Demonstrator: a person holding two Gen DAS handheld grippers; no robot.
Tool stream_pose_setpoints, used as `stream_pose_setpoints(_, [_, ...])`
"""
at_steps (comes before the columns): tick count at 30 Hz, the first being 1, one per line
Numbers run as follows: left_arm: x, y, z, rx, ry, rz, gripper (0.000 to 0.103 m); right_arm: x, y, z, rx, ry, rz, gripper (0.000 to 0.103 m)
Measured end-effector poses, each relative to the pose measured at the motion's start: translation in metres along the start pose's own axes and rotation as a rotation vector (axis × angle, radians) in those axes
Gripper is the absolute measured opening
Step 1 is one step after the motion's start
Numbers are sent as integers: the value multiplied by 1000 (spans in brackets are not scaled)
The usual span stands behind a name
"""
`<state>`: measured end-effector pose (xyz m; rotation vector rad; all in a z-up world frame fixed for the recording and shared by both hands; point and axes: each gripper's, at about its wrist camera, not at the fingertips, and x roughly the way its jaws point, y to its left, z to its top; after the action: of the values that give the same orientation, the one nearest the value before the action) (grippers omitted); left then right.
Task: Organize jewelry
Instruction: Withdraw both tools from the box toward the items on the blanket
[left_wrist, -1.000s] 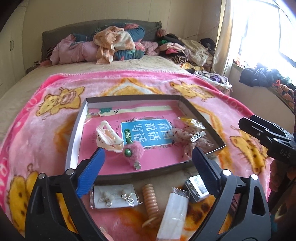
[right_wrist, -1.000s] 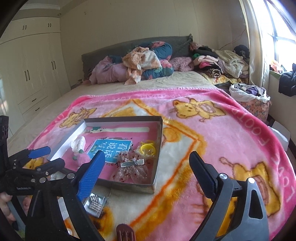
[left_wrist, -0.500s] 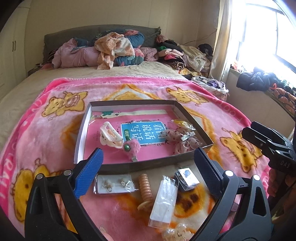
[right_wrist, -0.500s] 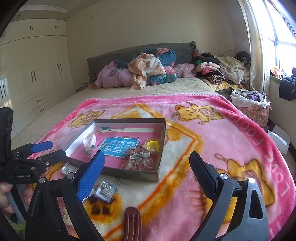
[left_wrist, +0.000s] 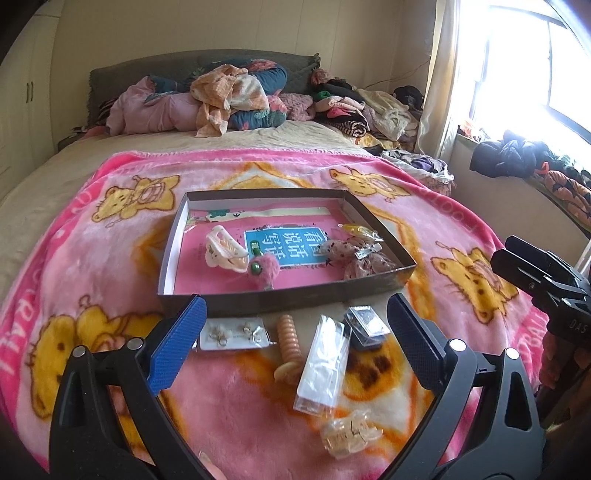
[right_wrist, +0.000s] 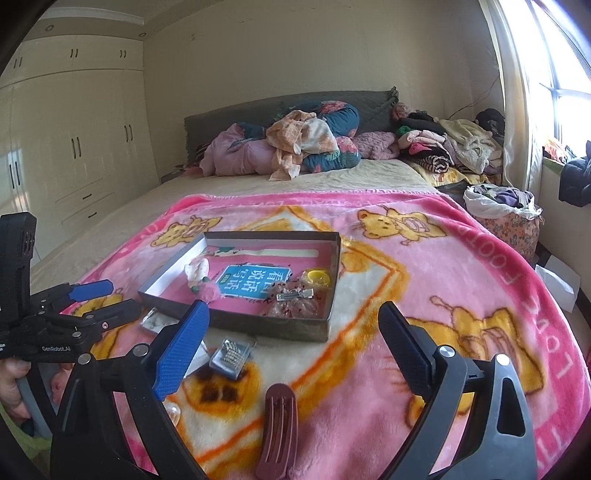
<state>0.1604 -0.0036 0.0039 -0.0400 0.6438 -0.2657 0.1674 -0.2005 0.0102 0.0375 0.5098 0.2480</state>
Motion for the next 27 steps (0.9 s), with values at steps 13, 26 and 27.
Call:
stream_pose_setpoints(13, [-6, -10, -27, 8, 44, -19, 90, -9, 7, -24, -6, 36, 9, 90])
stream_pose_setpoints(26, [3, -8, -50, -11, 121, -55, 89, -6, 10, -56, -20, 100, 6, 90])
stream_pose_setpoints(27, [5, -8, -52, -14, 128, -56, 88, -6, 9, -58, -20, 104, 6, 90])
